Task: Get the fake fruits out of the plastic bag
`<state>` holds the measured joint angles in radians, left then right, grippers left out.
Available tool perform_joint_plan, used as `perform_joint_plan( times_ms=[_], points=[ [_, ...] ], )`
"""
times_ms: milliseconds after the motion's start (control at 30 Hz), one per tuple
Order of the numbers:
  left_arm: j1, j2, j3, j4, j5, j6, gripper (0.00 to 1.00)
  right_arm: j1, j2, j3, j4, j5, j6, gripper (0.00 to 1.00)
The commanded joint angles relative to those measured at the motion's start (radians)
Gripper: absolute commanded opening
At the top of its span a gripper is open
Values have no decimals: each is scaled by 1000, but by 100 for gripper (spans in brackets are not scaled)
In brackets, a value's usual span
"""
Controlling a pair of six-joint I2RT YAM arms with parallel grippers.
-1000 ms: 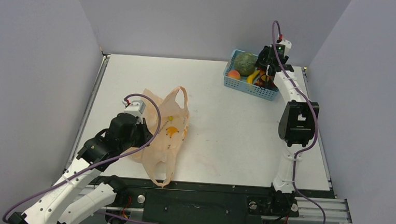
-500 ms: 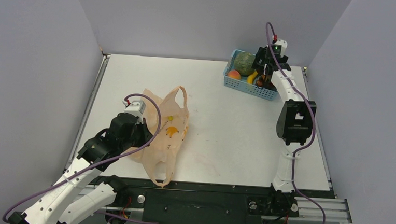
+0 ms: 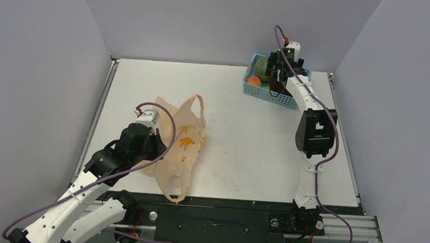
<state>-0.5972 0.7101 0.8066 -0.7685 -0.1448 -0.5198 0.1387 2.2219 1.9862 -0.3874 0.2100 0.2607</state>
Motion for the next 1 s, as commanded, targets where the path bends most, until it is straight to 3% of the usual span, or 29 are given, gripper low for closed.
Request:
perform_joint_plan(
  times_ms=[0, 267, 600, 967],
  points=[
    [-13, -10, 26, 5, -21, -11, 0, 24, -42, 76, -6, 48, -29, 87],
    [-18, -11, 25, 4, -27, -12, 0, 61, -150, 51, -27, 67, 25, 87],
    [-21, -8, 25, 6, -25, -12, 0, 190, -466, -452, 160, -2, 181, 86],
    [-24, -9, 25, 9, -16, -7, 0, 442, -724, -933, 283, -92, 250, 84]
  ],
)
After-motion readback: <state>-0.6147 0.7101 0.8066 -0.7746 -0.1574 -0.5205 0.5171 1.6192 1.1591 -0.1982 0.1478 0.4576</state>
